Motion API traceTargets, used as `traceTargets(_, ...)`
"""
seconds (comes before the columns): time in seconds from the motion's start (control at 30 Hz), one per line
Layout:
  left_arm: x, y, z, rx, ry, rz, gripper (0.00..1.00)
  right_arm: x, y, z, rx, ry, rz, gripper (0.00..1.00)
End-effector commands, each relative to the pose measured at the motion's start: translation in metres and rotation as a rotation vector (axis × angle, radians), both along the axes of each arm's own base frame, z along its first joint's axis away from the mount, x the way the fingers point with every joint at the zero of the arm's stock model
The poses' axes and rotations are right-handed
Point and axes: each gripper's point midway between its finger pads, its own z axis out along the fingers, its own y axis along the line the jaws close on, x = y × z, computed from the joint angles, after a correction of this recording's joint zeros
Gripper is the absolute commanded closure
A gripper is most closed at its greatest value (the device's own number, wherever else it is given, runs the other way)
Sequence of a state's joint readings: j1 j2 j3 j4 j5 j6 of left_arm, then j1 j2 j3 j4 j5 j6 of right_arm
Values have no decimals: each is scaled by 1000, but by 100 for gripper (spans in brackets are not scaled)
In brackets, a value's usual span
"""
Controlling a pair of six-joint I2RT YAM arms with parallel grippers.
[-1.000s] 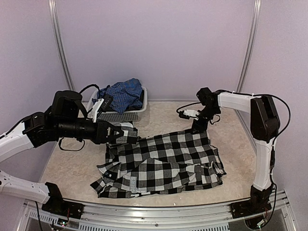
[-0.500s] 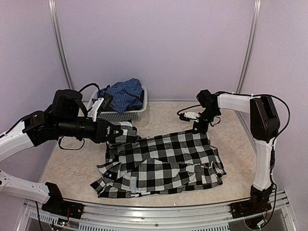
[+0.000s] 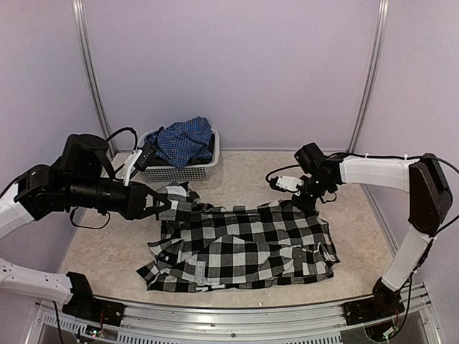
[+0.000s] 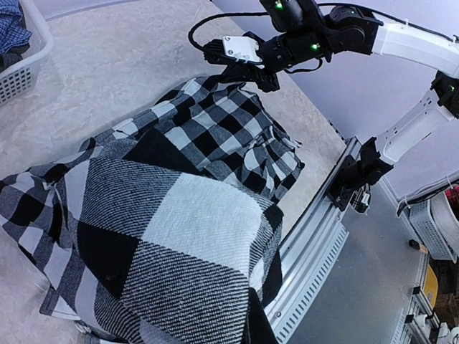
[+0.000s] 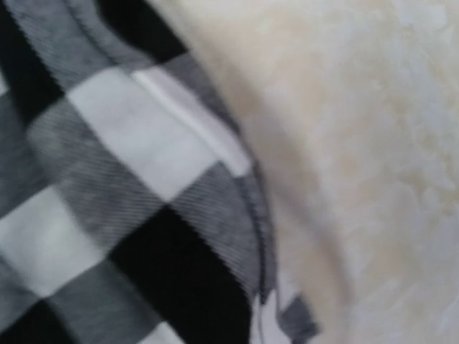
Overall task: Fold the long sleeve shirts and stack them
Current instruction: Fold the 1/3-folded shirt at the center of the board.
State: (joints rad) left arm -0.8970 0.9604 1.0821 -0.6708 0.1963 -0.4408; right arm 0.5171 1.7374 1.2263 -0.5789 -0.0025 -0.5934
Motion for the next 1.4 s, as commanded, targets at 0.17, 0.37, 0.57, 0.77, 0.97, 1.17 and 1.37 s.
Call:
traceTargets(0.17,-52,-5,7,-37,97,-102,100,-32,-16,-13,-90,-53,-160,100)
traceTargets(0.37,-86,-16,2,-28,147,-161,100,-48,-27,-24,-119,-25,-225,100)
traceTargets(0.57,-100,-12,-2,-26,174,-133,100,-59,-28,-25,-110,-9,-247,100)
traceTargets(0.77,-100,-8,-15,31,180,-111,100,-73,-25,-29,-135,23,-247,98)
traceTargets(0.97,-94,-4,-6,38,148,-87,100,-87,-22,-25,-128,56,-266,98)
traceTargets(1.17,-86,6,13,22,106,-35,100,-97,-26,-30,-138,98,-292,96)
traceTargets(1.37,-77,11,28,12,62,3,100,-102,-25,-31,-131,119,-299,95)
